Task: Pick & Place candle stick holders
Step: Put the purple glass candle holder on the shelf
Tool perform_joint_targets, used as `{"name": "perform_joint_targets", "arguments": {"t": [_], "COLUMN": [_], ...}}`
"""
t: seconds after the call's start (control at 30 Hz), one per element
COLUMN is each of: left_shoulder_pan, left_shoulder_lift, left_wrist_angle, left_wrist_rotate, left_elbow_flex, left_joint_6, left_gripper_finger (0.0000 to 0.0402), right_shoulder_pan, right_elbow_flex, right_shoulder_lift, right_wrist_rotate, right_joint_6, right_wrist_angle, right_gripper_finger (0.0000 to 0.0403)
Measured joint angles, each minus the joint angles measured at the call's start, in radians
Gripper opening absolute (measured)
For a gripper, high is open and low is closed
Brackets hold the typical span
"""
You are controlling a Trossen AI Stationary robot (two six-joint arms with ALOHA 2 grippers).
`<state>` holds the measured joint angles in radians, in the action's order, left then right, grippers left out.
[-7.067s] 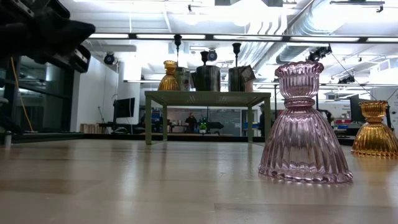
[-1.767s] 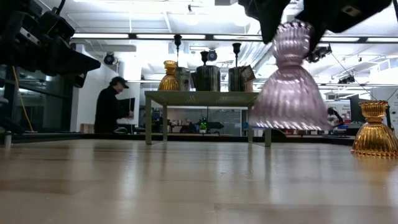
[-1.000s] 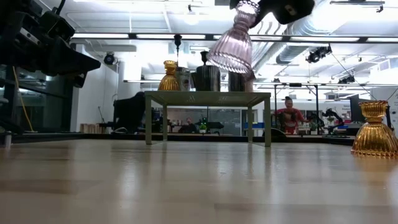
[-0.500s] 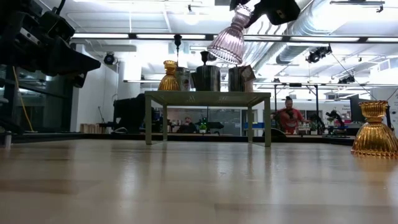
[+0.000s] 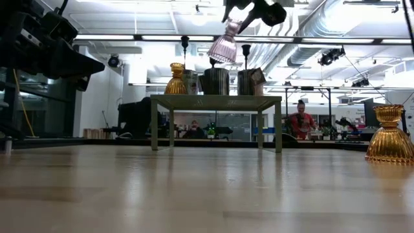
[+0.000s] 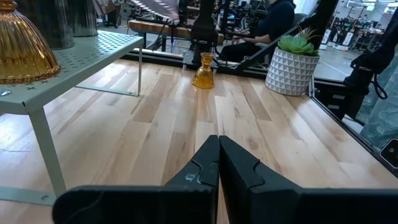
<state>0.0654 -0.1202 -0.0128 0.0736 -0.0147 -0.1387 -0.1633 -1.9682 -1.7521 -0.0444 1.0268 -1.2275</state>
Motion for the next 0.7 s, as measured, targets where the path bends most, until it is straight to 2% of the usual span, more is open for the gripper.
{"name": "perform_joint_targets", "arguments": {"t": [0.33,0.7], "left_shoulder_pan": [0.0,0.0], "left_shoulder_lift": [0.0,0.0], "left_wrist_angle": [0.0,0.0], "left_wrist_rotate": [0.0,0.0], "left_elbow_flex": [0.0,0.0], "left_joint_6": [0.0,0.0], "left_gripper_finger": [0.0,0.0], "right_shoulder_pan": [-0.101,-0.166], "right_elbow_flex": [-0.174,-0.197], "right_shoulder_lift": [-0.153,-0.229], "right_wrist_rotate": [-0.044,-0.059], "right_joint_6": [-0.019,-0.029], "right_wrist_angle": [-0.056,-0.093], "right_gripper_finger": [0.0159,0.0159]}}
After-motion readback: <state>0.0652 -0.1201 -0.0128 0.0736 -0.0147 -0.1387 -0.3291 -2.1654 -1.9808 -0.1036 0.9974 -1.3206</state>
